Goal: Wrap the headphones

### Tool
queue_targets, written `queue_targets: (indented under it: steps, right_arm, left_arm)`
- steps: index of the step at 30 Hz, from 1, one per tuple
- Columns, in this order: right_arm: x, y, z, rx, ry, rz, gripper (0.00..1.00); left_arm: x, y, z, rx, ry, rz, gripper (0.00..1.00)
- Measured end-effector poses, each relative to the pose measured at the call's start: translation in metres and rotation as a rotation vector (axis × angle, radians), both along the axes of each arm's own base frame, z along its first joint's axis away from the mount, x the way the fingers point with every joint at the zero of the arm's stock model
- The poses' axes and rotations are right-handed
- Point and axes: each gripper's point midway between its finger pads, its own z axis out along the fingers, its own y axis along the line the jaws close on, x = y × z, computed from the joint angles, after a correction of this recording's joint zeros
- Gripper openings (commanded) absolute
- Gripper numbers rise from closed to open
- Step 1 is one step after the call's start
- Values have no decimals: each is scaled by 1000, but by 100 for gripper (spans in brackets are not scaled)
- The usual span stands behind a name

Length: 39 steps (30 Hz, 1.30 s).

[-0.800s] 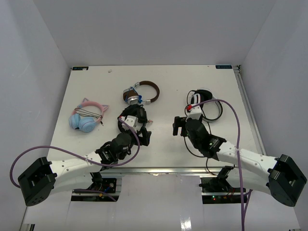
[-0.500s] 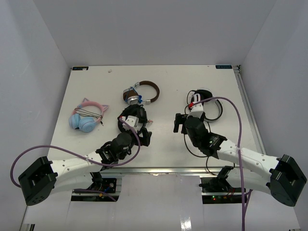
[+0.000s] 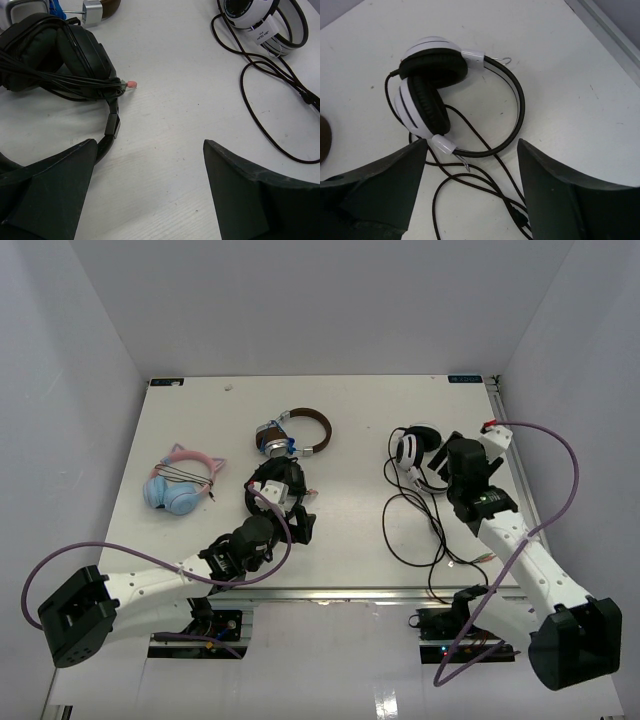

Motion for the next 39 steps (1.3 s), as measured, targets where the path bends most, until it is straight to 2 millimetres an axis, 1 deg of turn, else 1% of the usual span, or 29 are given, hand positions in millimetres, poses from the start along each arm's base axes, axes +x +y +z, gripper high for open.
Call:
queue_targets:
  steps: [2,5,9,12,16,22,25,26,27,29,31,33,36,37,39]
  right_arm:
    - [6,-19,-13,26,45,-60,73]
    - [15,-34,-40,61,132,-120,70]
    - [16,-52,-79,102,250,-193,67]
    - [21,-60,-104,119,328,-228,66]
    - [26,-59,-127,131,396,-226,65]
    - [31,-54,-145,151,425,-208,61]
    - [33,-55,-152,154,435,-207,55]
    - [33,-55,-154,153,439,-208,51]
    - [34,-56,-156,152,443,-209,45]
    - [34,-58,-160,146,452,-209,31]
    - [34,-59,-162,139,455,-205,8]
    - [37,-60,-161,136,448,-201,8]
    - [39,-61,-152,108,435,-176,8]
    - [38,-61,-147,99,429,-164,8]
    - [38,-62,-129,76,404,-135,8]
  left_arm:
    - [-1,-1,1,-3,0,-5,98]
    - [-2,-2,4,-15,-4,-14,98]
    - [-2,-2,8,-27,-8,-16,98]
    - [-3,-2,8,-31,-8,-19,98]
    - [-3,-3,9,-34,-9,-22,98]
    - [-3,-3,9,-35,-8,-23,98]
    - [-3,-3,9,-35,-8,-23,98]
    - [-3,-3,9,-35,-8,-23,98]
    - [-3,-3,9,-35,-8,-24,98]
    - [-3,-3,10,-36,-9,-25,97]
    - [-4,-4,10,-38,-9,-26,96]
    - [-4,-4,11,-41,-11,-30,95]
    - [-5,-4,17,-58,-21,-31,95]
    - [-5,-3,21,-70,-27,-31,96]
    - [-6,-2,31,-102,-41,-30,96]
